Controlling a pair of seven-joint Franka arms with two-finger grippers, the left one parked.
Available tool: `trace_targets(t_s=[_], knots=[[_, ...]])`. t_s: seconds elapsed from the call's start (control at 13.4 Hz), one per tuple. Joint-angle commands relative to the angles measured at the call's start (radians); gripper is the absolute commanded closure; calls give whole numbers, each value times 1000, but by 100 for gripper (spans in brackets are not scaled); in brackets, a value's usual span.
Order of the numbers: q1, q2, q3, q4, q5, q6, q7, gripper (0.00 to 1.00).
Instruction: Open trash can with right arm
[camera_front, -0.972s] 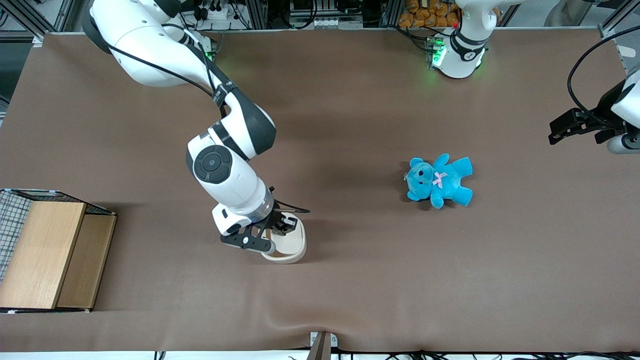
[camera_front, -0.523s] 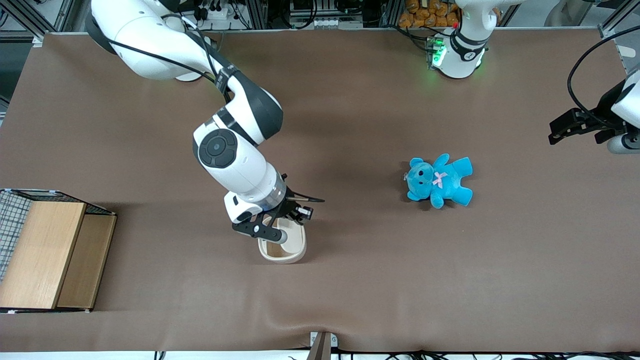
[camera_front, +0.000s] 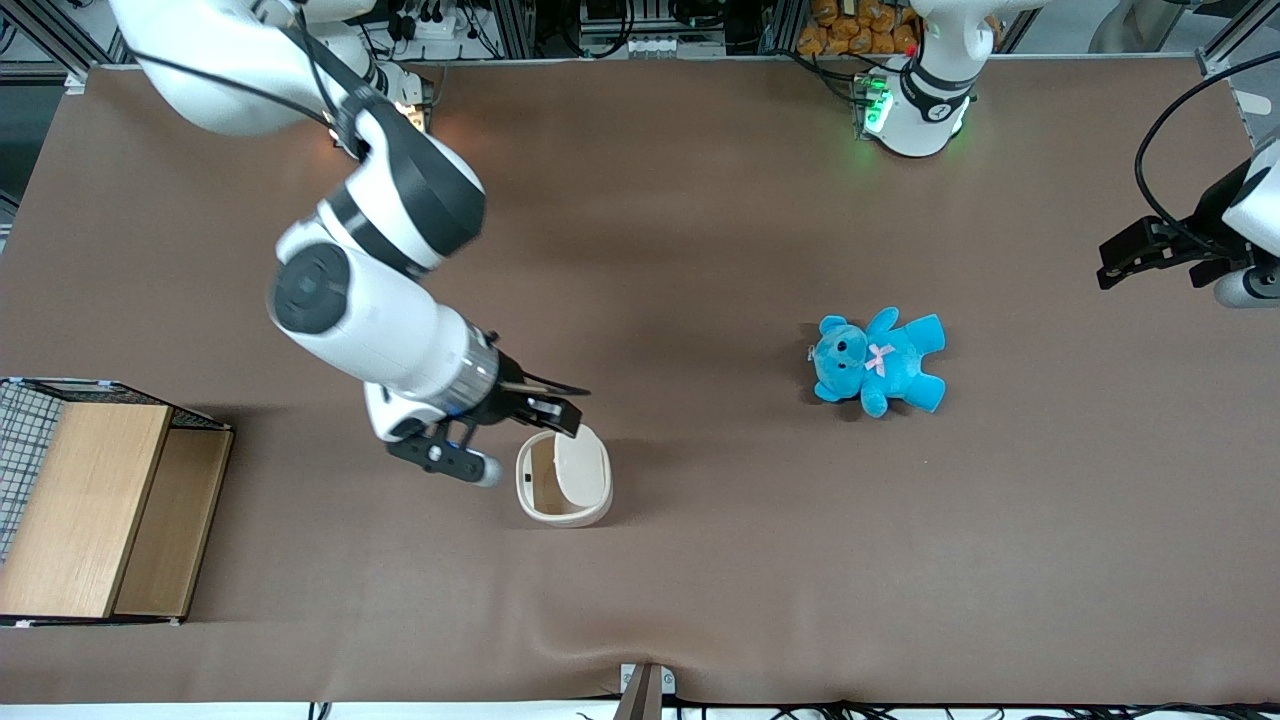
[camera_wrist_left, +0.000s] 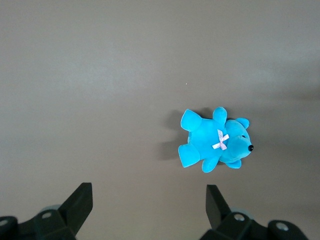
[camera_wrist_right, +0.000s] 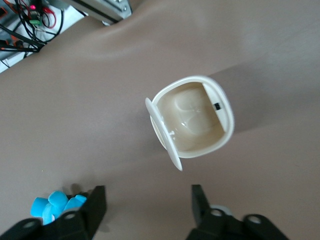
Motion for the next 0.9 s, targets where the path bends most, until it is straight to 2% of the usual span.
trace_targets(t_s=[0.0,0.52,0.82], knots=[[-55,-49,19,-29,12,-92,-20,0],[-139,-185,7,-29,5,-278,-32,0],[-146,-242,-54,-26,12,-382,-159,0]])
